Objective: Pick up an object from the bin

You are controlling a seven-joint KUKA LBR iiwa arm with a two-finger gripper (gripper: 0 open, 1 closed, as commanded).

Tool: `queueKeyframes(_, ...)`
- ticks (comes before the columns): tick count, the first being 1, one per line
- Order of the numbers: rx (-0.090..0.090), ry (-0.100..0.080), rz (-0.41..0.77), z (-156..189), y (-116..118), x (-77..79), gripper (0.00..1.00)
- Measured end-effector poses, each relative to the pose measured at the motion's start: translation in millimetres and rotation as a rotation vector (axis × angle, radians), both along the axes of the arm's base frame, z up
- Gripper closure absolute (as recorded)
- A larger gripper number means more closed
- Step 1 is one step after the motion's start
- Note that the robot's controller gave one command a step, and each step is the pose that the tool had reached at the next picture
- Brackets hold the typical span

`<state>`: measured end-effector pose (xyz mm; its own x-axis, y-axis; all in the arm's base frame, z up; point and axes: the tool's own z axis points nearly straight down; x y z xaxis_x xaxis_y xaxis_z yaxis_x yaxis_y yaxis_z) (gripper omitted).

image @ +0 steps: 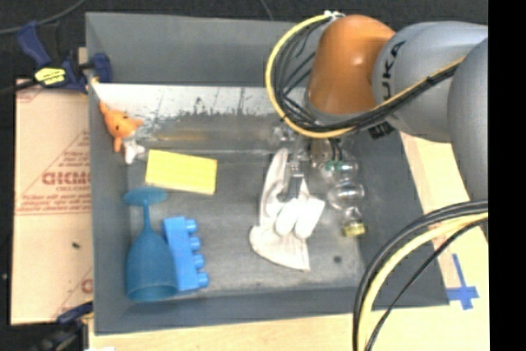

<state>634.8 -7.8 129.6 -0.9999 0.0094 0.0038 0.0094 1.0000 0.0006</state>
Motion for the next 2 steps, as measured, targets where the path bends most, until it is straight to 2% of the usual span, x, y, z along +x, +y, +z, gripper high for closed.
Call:
queueKeyframes(1, 0.000, -0.008, 0.000, 5.3, -0.2, 1.8, 0.00)
queueKeyframes(2, 0.001, -0.009, -0.132, -30.5, -7.1, -25.2, 0.00)
